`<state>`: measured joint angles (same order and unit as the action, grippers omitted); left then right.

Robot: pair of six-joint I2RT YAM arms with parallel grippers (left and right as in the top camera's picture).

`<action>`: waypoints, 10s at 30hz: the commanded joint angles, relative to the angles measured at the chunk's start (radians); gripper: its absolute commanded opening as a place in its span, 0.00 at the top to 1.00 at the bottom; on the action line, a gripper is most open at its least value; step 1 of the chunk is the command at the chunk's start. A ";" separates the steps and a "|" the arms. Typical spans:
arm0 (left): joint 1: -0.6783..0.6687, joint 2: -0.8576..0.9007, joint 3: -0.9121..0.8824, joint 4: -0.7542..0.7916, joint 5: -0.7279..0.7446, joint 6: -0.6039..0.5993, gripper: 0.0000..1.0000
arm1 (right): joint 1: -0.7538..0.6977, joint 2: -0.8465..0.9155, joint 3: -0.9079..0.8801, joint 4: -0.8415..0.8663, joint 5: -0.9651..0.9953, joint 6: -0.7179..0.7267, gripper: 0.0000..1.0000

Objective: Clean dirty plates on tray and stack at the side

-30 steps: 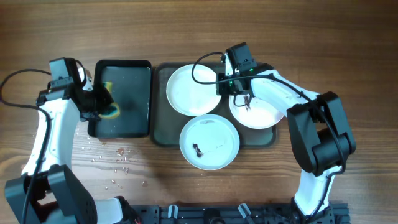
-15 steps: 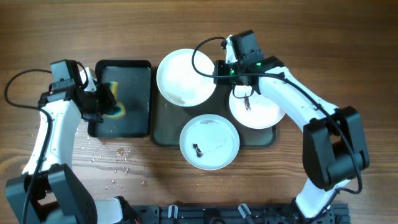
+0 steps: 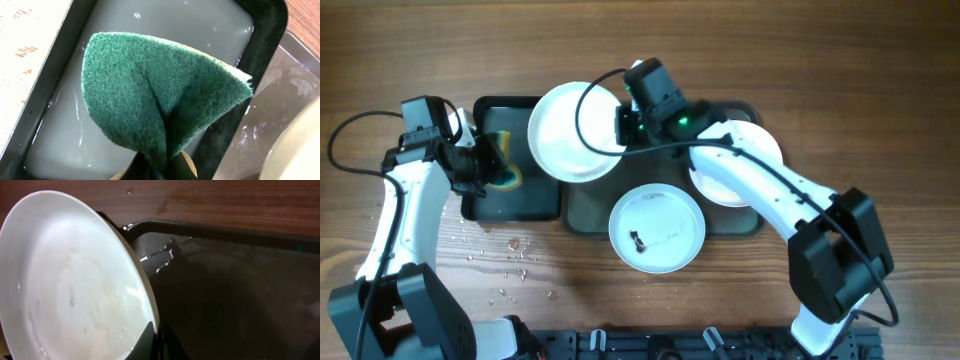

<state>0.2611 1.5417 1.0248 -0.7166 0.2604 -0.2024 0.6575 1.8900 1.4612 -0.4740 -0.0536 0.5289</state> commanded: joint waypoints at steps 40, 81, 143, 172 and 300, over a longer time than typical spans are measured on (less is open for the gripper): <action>-0.002 -0.017 -0.004 0.011 0.019 0.016 0.96 | 0.223 0.137 0.023 0.867 0.534 -0.693 0.95; -0.002 -0.017 -0.004 0.011 0.019 0.016 0.96 | 0.330 0.137 0.023 1.342 0.498 -1.632 0.95; -0.002 -0.017 -0.004 0.010 0.020 0.016 0.96 | -1.006 -0.171 -0.149 -0.393 0.371 -0.137 0.96; -0.002 -0.017 -0.004 0.010 0.020 0.016 0.96 | -0.940 -0.172 -0.229 -0.371 -0.236 -0.522 0.51; -0.639 0.208 0.196 0.289 -0.198 -0.330 0.96 | -0.393 0.018 -0.362 0.277 -0.321 -0.448 0.70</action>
<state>-0.3683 1.7336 1.2064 -0.4408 0.0395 -0.5144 0.2638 1.8668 1.0779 -0.2150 -0.3378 0.1272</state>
